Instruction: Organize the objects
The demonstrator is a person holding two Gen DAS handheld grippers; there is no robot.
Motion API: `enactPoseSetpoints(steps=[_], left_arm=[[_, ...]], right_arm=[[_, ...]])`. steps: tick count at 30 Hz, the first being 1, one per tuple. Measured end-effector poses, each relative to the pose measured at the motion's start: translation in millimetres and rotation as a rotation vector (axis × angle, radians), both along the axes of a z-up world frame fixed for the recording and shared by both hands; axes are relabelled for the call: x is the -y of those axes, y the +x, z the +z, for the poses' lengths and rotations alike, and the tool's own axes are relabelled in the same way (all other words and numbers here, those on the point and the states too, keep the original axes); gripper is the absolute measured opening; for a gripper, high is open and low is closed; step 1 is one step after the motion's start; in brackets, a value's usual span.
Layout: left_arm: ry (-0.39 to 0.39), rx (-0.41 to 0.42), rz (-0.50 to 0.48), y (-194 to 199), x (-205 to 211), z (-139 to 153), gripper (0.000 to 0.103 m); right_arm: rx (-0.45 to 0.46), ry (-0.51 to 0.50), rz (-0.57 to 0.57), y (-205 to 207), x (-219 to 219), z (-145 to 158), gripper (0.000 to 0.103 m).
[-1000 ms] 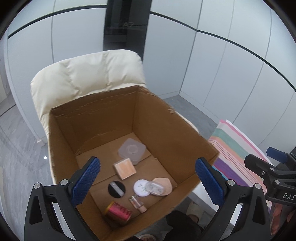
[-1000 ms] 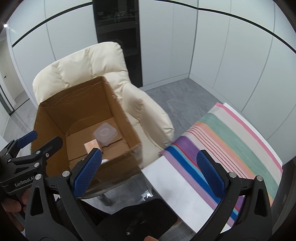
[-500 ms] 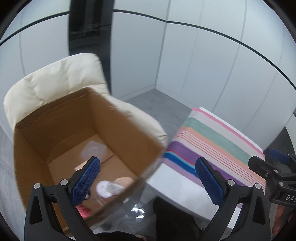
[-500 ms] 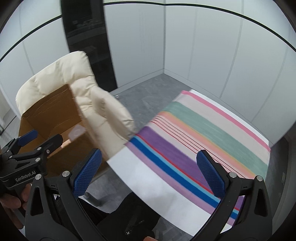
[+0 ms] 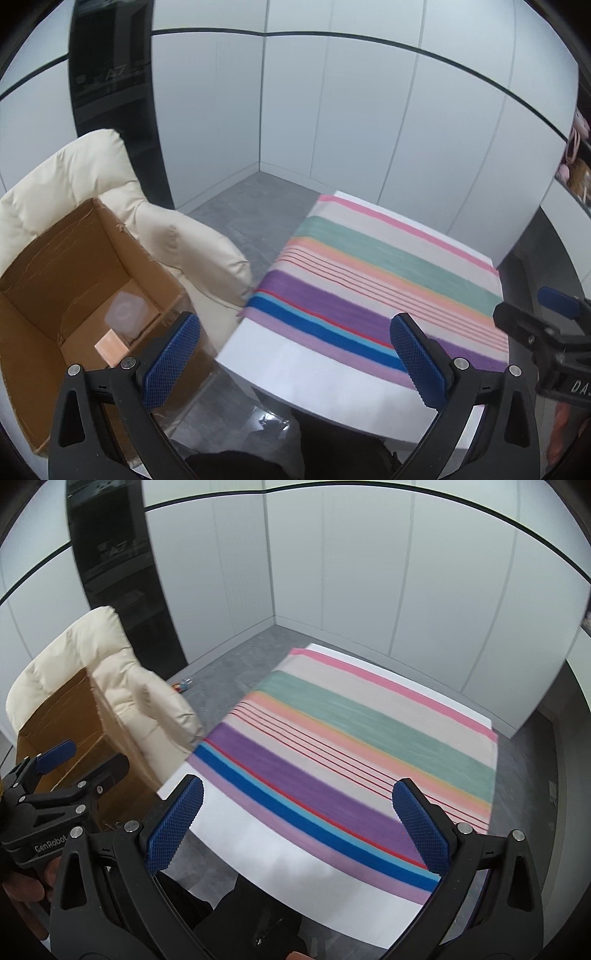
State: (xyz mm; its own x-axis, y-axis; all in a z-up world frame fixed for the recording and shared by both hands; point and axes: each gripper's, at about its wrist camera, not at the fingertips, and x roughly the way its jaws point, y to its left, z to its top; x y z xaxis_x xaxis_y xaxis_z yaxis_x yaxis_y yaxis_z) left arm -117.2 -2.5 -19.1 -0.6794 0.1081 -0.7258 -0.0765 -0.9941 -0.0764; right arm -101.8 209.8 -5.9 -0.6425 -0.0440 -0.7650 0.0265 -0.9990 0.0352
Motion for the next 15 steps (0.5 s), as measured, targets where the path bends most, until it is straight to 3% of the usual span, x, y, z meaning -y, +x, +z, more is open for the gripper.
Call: enactPoseSetpoints(steps=[7, 15], left_arm=[[-0.067, 0.034, -0.003, 34, -14, 10, 0.103], [-0.083, 0.069, 0.053, 69, -13, 19, 0.103]], right_arm=[[0.004, 0.028, -0.046, 33, -28, 3, 0.103], [0.001, -0.038, -0.062, 82, -36, 19, 0.103]])
